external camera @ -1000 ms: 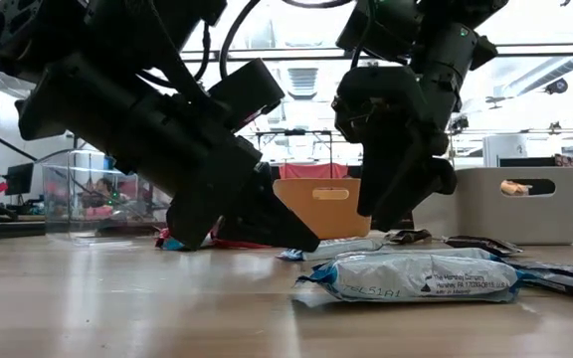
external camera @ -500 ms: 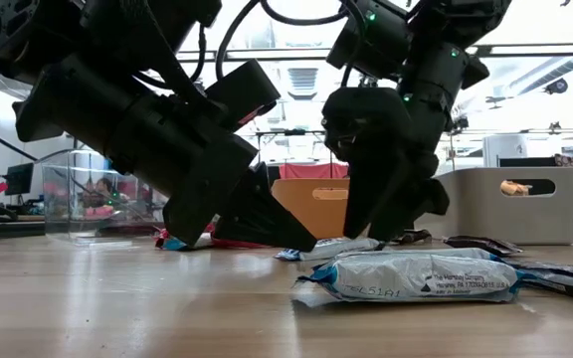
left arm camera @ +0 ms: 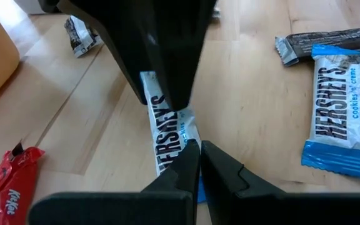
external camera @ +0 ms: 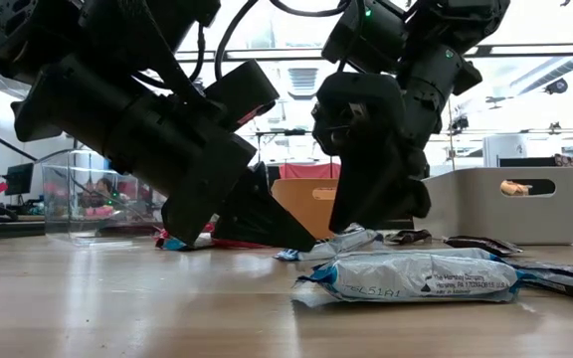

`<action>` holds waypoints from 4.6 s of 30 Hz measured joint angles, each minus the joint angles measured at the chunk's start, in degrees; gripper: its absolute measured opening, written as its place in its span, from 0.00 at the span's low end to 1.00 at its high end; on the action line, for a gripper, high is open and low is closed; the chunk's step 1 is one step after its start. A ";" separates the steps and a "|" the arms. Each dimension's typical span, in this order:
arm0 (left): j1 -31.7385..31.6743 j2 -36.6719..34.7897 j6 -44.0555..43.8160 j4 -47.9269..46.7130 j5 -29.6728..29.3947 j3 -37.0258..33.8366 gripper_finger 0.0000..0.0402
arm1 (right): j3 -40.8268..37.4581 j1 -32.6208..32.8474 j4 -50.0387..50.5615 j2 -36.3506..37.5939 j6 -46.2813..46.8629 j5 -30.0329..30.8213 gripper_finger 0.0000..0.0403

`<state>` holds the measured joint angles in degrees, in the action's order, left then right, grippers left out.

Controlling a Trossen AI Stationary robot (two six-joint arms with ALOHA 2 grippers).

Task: Organize candy in baskets
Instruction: Put the white chocolate into the yellow bin, then put the red chocolate into the gray bin

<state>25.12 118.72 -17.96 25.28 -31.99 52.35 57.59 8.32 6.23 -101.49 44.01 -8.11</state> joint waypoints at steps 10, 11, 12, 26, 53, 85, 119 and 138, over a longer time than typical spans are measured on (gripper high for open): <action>0.26 0.02 -0.14 1.34 -0.66 -0.15 0.00 | 0.01 -0.07 0.05 0.00 -1.68 0.15 0.05; 0.39 0.05 -0.09 1.91 -0.81 -0.15 0.00 | 0.01 -0.11 0.16 0.05 -1.97 0.12 0.05; 0.55 -0.06 -0.06 2.12 -0.96 -0.15 0.00 | 0.01 -0.12 0.27 0.24 -2.14 0.12 0.05; 1.33 -4.56 1.16 -1.12 -1.76 -0.26 0.00 | 0.01 -1.09 2.41 6.34 -7.40 1.36 0.04; 2.10 -31.81 8.80 -25.48 -4.89 0.12 0.00 | 0.01 -20.55 4.76 20.77 -32.78 30.76 0.04; 2.80 -34.95 0.90 -36.77 -1.59 0.12 0.00 | 0.01 -24.33 3.75 14.05 -38.15 26.85 0.12; -6.47 -14.25 0.93 -29.82 -3.80 0.77 0.47 | 0.01 0.85 13.06 37.66 -31.53 25.89 0.12; -7.68 -13.67 2.67 -28.11 -2.50 -0.01 0.41 | -0.33 11.29 13.22 37.46 -26.38 31.35 0.12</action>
<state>17.44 105.04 -15.28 -2.83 -34.49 52.34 57.26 19.61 19.45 -64.03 17.63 23.23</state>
